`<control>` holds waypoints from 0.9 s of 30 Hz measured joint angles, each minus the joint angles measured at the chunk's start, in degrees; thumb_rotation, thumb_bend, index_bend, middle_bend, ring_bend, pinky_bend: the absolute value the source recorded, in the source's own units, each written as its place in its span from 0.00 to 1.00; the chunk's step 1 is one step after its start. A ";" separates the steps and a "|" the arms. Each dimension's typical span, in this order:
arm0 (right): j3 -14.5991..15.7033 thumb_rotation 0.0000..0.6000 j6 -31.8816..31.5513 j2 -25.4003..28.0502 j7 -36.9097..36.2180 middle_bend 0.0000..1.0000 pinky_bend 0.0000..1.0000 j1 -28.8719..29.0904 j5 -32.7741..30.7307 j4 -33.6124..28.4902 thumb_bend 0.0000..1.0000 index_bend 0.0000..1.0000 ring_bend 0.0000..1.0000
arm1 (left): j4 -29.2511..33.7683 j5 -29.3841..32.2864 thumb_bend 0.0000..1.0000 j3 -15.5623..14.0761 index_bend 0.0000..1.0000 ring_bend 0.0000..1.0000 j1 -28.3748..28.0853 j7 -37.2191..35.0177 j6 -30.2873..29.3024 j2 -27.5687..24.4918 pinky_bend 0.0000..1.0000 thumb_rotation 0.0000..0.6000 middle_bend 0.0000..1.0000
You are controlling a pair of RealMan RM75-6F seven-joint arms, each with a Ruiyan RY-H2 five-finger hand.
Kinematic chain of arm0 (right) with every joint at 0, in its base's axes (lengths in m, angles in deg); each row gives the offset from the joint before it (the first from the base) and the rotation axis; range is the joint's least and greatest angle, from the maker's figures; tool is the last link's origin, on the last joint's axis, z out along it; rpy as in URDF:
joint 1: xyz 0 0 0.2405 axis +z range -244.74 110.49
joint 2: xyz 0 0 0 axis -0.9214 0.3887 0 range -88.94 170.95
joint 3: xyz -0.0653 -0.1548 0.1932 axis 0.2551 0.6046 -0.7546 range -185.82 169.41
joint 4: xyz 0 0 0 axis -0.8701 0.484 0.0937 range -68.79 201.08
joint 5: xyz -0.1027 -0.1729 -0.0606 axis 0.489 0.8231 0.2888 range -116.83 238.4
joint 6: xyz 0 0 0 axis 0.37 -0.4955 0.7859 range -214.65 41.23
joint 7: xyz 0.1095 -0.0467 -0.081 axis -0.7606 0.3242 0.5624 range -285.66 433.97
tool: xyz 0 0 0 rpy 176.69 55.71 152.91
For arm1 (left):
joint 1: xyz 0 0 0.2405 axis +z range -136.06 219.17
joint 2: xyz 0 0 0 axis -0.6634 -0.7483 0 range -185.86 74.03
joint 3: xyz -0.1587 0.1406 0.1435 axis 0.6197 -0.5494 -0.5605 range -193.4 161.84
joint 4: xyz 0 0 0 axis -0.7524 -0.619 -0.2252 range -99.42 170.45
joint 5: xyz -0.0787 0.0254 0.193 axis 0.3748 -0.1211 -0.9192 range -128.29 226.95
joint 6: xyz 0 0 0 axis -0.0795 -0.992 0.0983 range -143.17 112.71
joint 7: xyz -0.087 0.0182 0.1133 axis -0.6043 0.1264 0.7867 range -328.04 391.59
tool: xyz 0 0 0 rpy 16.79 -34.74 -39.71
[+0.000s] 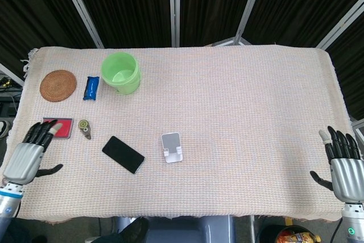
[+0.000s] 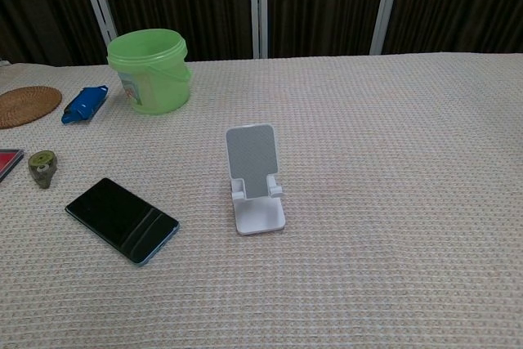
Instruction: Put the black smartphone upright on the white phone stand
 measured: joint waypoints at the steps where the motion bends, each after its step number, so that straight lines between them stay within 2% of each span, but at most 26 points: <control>1: -0.11 1.00 0.25 -0.06 0.10 0.00 0.00 0.08 -0.36 0.09 0.00 0.00 0.00 | -0.34 -0.51 0.00 0.02 0.00 0.00 -1.44 -0.06 1.92 0.51 0.00 1.00 0.00; 4: -0.51 1.00 1.16 -0.34 0.36 0.00 0.00 0.30 -1.94 0.76 0.00 0.00 0.00 | -2.17 -2.41 0.00 0.27 0.01 0.01 -7.29 0.25 9.23 3.56 0.02 1.00 0.00; 7: -0.91 1.00 1.87 -0.55 0.35 0.00 0.00 0.45 -3.24 1.49 0.00 0.00 0.00 | -4.70 -3.54 0.00 0.56 0.08 0.06 -13.15 1.19 16.23 7.51 0.06 1.00 0.01; 12: -1.37 1.00 2.56 -0.64 -0.11 0.00 0.00 0.54 -4.67 2.28 0.00 0.00 0.00 | -9.47 -4.19 0.00 0.30 0.16 0.14 -18.92 3.79 23.08 13.20 0.12 1.00 0.09; 18: -1.56 1.00 3.47 -0.75 -0.58 0.00 0.00 0.68 -5.65 2.89 0.00 0.00 0.00 | -14.02 -3.42 0.00 -0.82 0.19 0.17 -21.72 4.27 26.10 17.03 0.15 1.00 0.12; 27: -1.59 1.00 4.35 -1.14 -0.52 0.00 0.00 1.13 -6.07 3.30 0.00 0.00 0.00 | -16.39 -2.81 0.00 -2.56 0.20 0.19 -22.81 3.57 25.91 18.48 0.16 1.00 0.13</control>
